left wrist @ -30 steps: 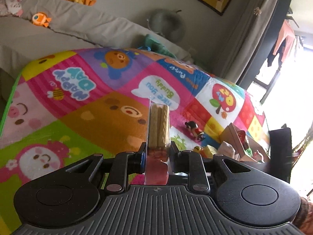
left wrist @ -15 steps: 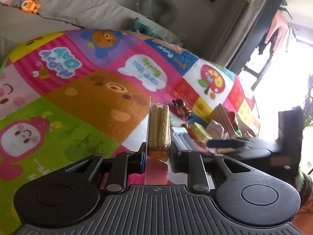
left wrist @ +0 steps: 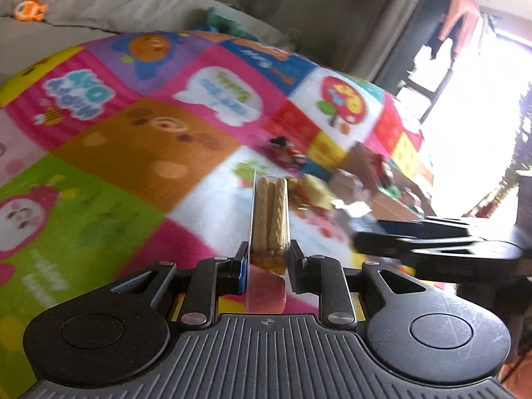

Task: Organize objects
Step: 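Lower wafer pack into pink box with left tool while right tool grasps charger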

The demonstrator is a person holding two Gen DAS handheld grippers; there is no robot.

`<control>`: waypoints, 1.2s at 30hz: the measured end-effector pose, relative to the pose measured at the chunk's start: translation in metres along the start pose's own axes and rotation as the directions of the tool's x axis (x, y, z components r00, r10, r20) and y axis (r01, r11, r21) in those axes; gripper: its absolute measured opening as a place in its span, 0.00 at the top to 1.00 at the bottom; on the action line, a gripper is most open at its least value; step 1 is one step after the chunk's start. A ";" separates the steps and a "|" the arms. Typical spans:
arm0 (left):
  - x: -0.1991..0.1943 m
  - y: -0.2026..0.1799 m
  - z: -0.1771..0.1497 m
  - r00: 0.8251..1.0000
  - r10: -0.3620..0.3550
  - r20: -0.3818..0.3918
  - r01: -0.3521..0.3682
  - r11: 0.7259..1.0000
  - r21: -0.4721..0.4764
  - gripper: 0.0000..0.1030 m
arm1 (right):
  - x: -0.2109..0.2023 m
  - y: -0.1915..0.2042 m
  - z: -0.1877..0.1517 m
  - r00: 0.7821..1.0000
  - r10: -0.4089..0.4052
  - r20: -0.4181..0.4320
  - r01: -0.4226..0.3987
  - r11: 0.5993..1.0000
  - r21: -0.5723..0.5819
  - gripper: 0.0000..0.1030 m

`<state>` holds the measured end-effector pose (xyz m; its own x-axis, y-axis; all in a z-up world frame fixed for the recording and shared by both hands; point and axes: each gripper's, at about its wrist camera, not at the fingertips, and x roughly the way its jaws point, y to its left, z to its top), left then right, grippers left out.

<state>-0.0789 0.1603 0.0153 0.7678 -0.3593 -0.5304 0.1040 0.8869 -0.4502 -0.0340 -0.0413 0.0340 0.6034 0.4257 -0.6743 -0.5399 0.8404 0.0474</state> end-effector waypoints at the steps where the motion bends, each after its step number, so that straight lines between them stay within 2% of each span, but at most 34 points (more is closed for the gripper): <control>1: 0.003 -0.010 0.003 1.000 -0.024 -0.007 0.024 1.000 0.014 0.75 | -0.018 -0.009 -0.006 0.999 -0.021 0.033 0.021 1.000 0.018 0.54; 3: 0.010 -0.033 0.010 0.997 -0.074 -0.016 0.075 0.996 0.057 0.75 | -0.050 -0.024 -0.019 0.992 -0.084 0.097 0.080 0.996 0.045 0.54; 8: 0.046 -0.107 0.035 0.984 -0.176 -0.040 0.181 0.965 0.191 0.75 | -0.103 -0.064 -0.059 0.949 -0.246 0.198 0.215 0.963 0.163 0.54; 11: 0.088 -0.150 0.051 0.973 -0.217 -0.075 0.228 0.952 0.206 0.75 | -0.114 -0.080 -0.082 0.931 -0.296 0.215 0.248 0.943 0.223 0.54; 14: 0.132 -0.180 0.064 0.969 -0.236 -0.070 0.246 0.947 0.207 0.75 | -0.117 -0.094 -0.100 0.927 -0.312 0.208 0.248 0.927 0.282 0.54; 16: 0.164 -0.193 0.070 0.976 -0.207 -0.067 0.216 0.954 0.208 0.74 | -0.118 -0.103 -0.111 0.928 -0.315 0.201 0.244 0.918 0.312 0.54; 18: 0.187 -0.200 0.070 0.988 -0.134 -0.073 0.147 0.964 0.223 0.74 | -0.119 -0.108 -0.118 0.925 -0.323 0.201 0.248 0.912 0.325 0.54; 21: 0.203 -0.203 0.065 0.994 -0.053 -0.092 0.078 0.952 0.295 0.71 | -0.120 -0.116 -0.124 0.921 -0.335 0.200 0.256 0.906 0.336 0.54; 23: 0.200 -0.200 0.062 0.994 -0.052 -0.099 0.080 0.951 0.300 0.70 | -0.118 -0.123 -0.127 0.921 -0.340 0.192 0.260 0.900 0.349 0.54; 27: 0.157 -0.179 0.071 0.990 -0.124 0.065 0.107 0.970 0.217 0.71 | -0.118 -0.134 -0.127 0.917 -0.342 0.205 0.247 0.890 0.384 0.54; 29: 0.138 -0.169 0.073 0.985 -0.148 0.093 0.128 0.973 0.190 0.71 | -0.126 -0.139 -0.117 0.910 -0.340 0.237 0.227 0.887 0.402 0.54; 32: 0.113 -0.156 0.069 0.980 -0.166 0.110 0.147 0.975 0.164 0.71 | -0.138 -0.150 -0.086 0.883 -0.364 0.297 0.231 0.886 0.401 0.54; 34: 0.103 -0.149 0.063 0.978 -0.172 0.115 0.154 0.976 0.151 0.71 | -0.139 -0.164 -0.050 0.857 -0.398 0.328 0.259 0.882 0.394 0.54; 36: 0.097 -0.142 0.056 0.982 -0.162 0.099 0.147 0.979 0.142 0.71 | -0.130 -0.187 -0.013 0.851 -0.424 0.309 0.277 0.863 0.422 0.50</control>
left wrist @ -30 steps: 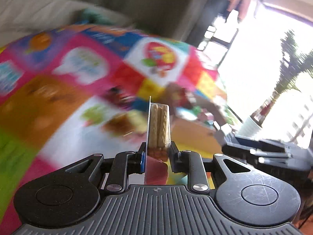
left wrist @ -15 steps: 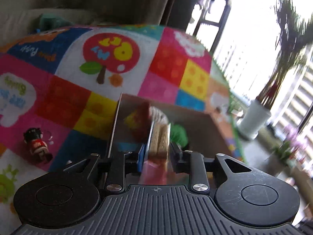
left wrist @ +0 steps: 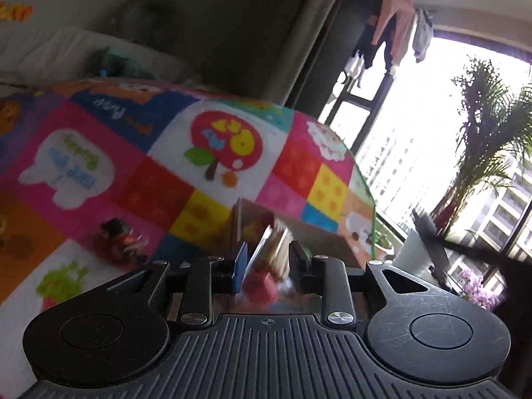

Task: Organize objects
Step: 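Lower wafer pack into pink box with left tool while right tool grasps charger, then lower the battery charger into the pink box and open the right tool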

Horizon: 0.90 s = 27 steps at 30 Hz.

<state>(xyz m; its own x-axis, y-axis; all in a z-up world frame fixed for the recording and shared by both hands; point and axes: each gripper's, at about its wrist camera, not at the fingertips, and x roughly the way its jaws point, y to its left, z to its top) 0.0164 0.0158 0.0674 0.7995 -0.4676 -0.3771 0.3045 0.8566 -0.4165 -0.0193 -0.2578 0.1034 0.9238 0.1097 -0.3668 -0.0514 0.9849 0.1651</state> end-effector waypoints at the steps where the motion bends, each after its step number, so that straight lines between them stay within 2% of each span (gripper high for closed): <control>1: -0.001 0.002 -0.003 1.000 0.014 -0.012 -0.014 1.000 0.000 0.71 | 0.018 -0.001 0.015 1.000 -0.011 -0.018 0.011 1.000 0.013 0.39; 3: -0.009 0.012 -0.010 0.997 0.063 -0.040 -0.063 0.998 0.005 0.71 | 0.048 -0.006 0.032 0.998 -0.034 -0.049 0.036 0.999 0.036 0.35; 5: -0.019 0.026 -0.019 0.992 0.104 -0.078 -0.103 0.995 0.018 0.71 | 0.064 -0.011 0.033 0.995 -0.065 -0.082 0.070 0.996 0.063 0.35; 9: -0.037 0.057 -0.041 0.983 0.120 -0.138 -0.124 0.992 -0.014 0.71 | 0.052 -0.015 -0.003 0.993 -0.050 -0.107 0.059 0.995 0.078 0.28; 12: -0.043 0.072 -0.051 0.983 0.116 -0.141 -0.127 0.989 -0.071 0.71 | 0.046 0.003 -0.030 0.990 -0.050 -0.135 0.049 0.999 -0.011 0.28; 14: -0.043 0.076 -0.054 0.985 0.125 -0.118 -0.137 0.986 -0.093 0.71 | 0.049 0.020 -0.035 0.988 -0.022 -0.154 0.014 0.998 -0.055 0.28; 16: -0.044 0.075 -0.056 0.987 0.128 -0.097 -0.137 0.986 -0.091 0.71 | 0.055 0.039 -0.034 0.984 0.044 -0.175 -0.057 0.996 -0.070 0.28; 19: -0.039 0.073 -0.059 0.989 0.102 -0.107 -0.111 0.990 -0.085 0.71 | 0.074 0.068 -0.030 0.978 0.092 -0.190 -0.111 0.990 -0.091 0.28; 23: -0.031 0.074 -0.072 0.984 0.101 -0.144 -0.112 0.991 -0.077 0.71 | 0.114 0.100 -0.028 0.975 0.057 -0.215 -0.087 0.987 -0.135 0.28; 27: -0.032 0.075 -0.076 0.987 0.080 -0.136 -0.092 0.992 -0.082 0.72 | 0.147 0.109 -0.036 0.963 -0.058 -0.262 -0.005 0.972 -0.234 0.28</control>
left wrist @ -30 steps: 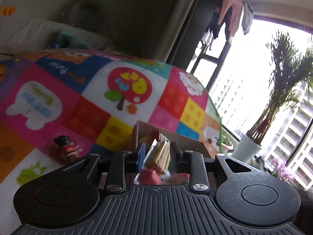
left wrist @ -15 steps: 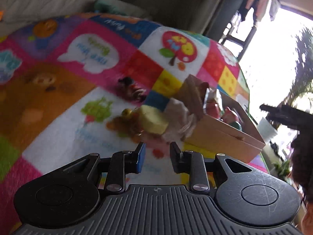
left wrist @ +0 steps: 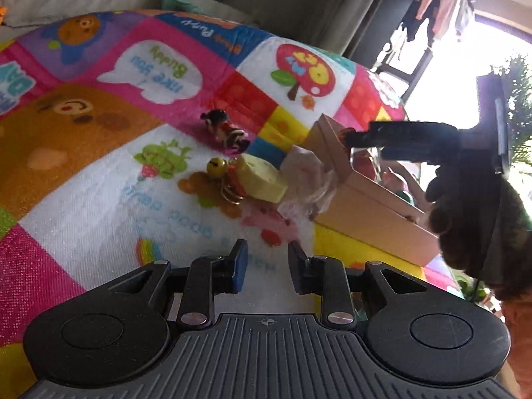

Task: Organize objects

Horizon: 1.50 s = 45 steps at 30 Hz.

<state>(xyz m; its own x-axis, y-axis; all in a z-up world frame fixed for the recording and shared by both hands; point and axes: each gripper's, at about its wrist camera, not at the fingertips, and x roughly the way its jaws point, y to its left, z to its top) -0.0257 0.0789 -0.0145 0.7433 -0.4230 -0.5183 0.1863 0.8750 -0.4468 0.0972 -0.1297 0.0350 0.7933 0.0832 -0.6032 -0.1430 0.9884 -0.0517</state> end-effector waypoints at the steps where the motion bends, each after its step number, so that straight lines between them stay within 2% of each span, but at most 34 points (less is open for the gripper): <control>1: 0.000 0.001 0.000 1.000 -0.003 -0.002 0.003 1.000 -0.008 0.72 | 0.003 -0.003 -0.003 1.000 -0.010 -0.012 0.010 1.000 -0.010 0.28; 4: 0.002 0.005 0.001 1.000 -0.018 -0.001 0.018 0.999 -0.032 0.72 | 0.007 -0.018 -0.014 0.996 -0.069 -0.054 0.068 0.998 -0.015 0.28; 6: 0.002 0.006 0.001 1.000 -0.023 -0.001 0.023 0.999 -0.039 0.72 | 0.005 -0.027 -0.020 0.995 -0.080 -0.062 0.080 0.997 -0.002 0.28; 12: 0.002 0.008 0.001 1.000 -0.030 0.000 0.030 0.998 -0.059 0.72 | -0.034 -0.029 -0.035 1.000 -0.007 0.015 0.008 1.000 -0.015 0.28; 14: 0.002 0.008 0.001 1.000 -0.030 0.001 0.030 0.998 -0.062 0.72 | -0.053 -0.027 -0.047 0.999 0.028 0.042 -0.028 1.000 -0.002 0.22; 15: 0.002 0.009 0.001 1.000 -0.030 0.001 0.030 0.997 -0.065 0.72 | -0.062 -0.027 -0.054 0.998 0.031 0.059 -0.031 0.999 0.005 0.16; 18: 0.002 0.010 0.001 1.000 -0.029 0.000 0.029 0.997 -0.076 0.74 | -0.083 -0.027 -0.080 0.996 0.045 0.074 -0.047 0.999 0.028 0.09; 19: 0.002 0.011 0.001 1.000 -0.028 0.000 0.028 0.997 -0.078 0.75 | -0.090 -0.028 -0.091 0.995 0.040 0.087 -0.043 0.999 0.031 0.04; 20: 0.002 0.011 0.001 1.000 -0.026 0.000 0.026 0.996 -0.080 0.75 | -0.099 -0.024 -0.101 0.992 0.001 0.128 -0.001 1.000 0.000 0.00; 21: 0.002 0.011 0.001 1.000 -0.023 0.000 0.023 0.996 -0.081 0.76 | -0.104 -0.020 -0.108 0.991 -0.022 0.128 0.025 0.999 -0.023 0.00; 24: 0.003 0.010 0.001 1.000 -0.009 0.000 0.009 0.997 -0.079 0.77 | -0.113 -0.017 -0.129 0.995 0.029 0.100 -0.027 0.999 -0.023 0.00; 27: 0.003 0.008 0.001 1.000 0.005 0.001 -0.004 0.998 -0.070 0.78 | -0.109 -0.014 -0.147 0.994 0.101 0.036 -0.101 0.995 -0.009 0.00; 31: 0.004 0.006 0.001 1.000 0.015 -0.002 -0.015 0.998 -0.055 0.78 | -0.105 -0.019 -0.153 0.992 0.123 0.012 -0.123 0.991 0.044 0.00; 34: 0.004 0.004 0.004 1.000 0.024 -0.016 -0.025 0.998 -0.049 0.79 | -0.095 -0.021 -0.154 0.991 0.128 -0.043 -0.125 0.989 0.073 0.00; 37: 0.009 -0.001 0.025 1.000 0.017 -0.009 -0.017 0.998 -0.059 0.78 | -0.095 -0.022 -0.155 0.991 0.127 -0.046 -0.122 0.988 0.091 0.00; 39: 0.018 -0.003 0.051 0.999 0.032 0.025 -0.031 0.998 -0.047 0.78 | -0.095 -0.022 -0.156 0.990 0.129 -0.049 -0.124 0.988 0.091 0.00; 41: 0.035 0.001 0.078 0.994 0.086 0.067 -0.084 0.996 -0.042 0.78 | -0.094 -0.022 -0.156 0.991 0.126 -0.054 -0.121 0.989 0.090 0.00; 42: 0.049 0.006 0.094 0.987 0.135 0.084 -0.131 0.990 -0.049 0.78 | -0.094 -0.022 -0.156 0.991 0.126 -0.052 -0.121 0.988 0.091 0.00; 45: 0.096 0.024 0.129 0.972 0.224 0.071 -0.220 0.974 -0.056 0.78 | -0.095 -0.024 -0.157 0.991 0.129 -0.047 -0.123 0.987 0.105 0.00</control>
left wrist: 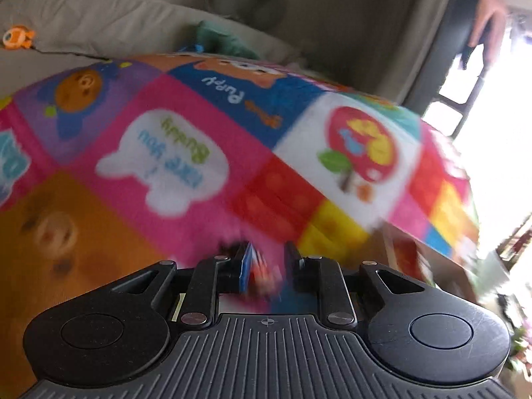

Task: Organize objects

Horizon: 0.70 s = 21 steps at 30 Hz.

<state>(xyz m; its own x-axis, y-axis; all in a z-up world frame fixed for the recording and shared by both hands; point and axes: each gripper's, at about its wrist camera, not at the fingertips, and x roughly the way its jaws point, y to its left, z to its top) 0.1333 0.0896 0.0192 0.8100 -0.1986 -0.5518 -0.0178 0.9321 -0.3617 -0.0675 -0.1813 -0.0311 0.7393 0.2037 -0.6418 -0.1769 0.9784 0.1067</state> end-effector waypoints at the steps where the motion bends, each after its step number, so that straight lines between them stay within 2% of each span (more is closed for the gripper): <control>1: 0.017 0.001 0.006 1.000 0.027 -0.016 -0.026 1.000 0.007 0.78 | 0.000 -0.001 0.001 1.000 0.002 0.001 -0.002 1.000 0.002 0.00; 3: 0.048 0.001 0.014 0.995 0.070 -0.064 -0.070 0.998 0.006 0.78 | 0.000 -0.002 0.001 1.000 0.004 0.003 -0.004 1.000 0.008 0.00; 6: 0.073 0.004 0.010 0.984 0.090 -0.153 -0.089 0.996 0.017 0.78 | 0.000 -0.004 0.001 1.000 0.013 0.006 -0.013 1.000 0.018 0.00; 9: 0.060 0.002 -0.003 0.984 0.024 -0.179 -0.018 0.999 0.036 0.78 | 0.000 -0.004 0.001 1.000 0.014 0.007 -0.014 1.000 0.018 0.00; 12: 0.035 -0.007 -0.022 0.954 -0.121 -0.274 0.136 0.990 0.035 0.78 | 0.000 -0.003 0.001 1.000 0.010 0.005 -0.010 1.000 0.013 0.00; 13: 0.027 -0.011 -0.029 0.946 -0.139 -0.293 0.162 0.985 0.055 0.78 | 0.000 -0.002 0.001 1.000 0.008 0.004 -0.008 1.000 0.011 0.00; 16: -0.001 -0.024 -0.054 0.925 -0.172 -0.339 0.239 0.957 0.167 0.77 | 0.000 -0.003 0.000 1.000 0.008 0.004 -0.008 1.000 0.011 0.00; 19: -0.031 -0.034 -0.077 0.922 -0.158 -0.353 0.270 0.917 0.294 0.77 | 0.001 -0.003 0.001 1.000 0.006 0.003 -0.006 1.000 0.009 0.00; 21: -0.053 -0.033 -0.088 0.922 -0.153 -0.355 0.280 0.897 0.342 0.75 | 0.001 -0.003 0.001 1.000 0.002 0.001 -0.002 1.000 0.004 0.00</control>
<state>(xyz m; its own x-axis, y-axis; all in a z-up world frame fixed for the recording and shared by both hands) 0.0395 0.0423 -0.0060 0.5417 -0.4329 -0.7205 0.4109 0.8841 -0.2223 -0.0654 -0.1835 -0.0315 0.7392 0.2059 -0.6412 -0.1762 0.9781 0.1109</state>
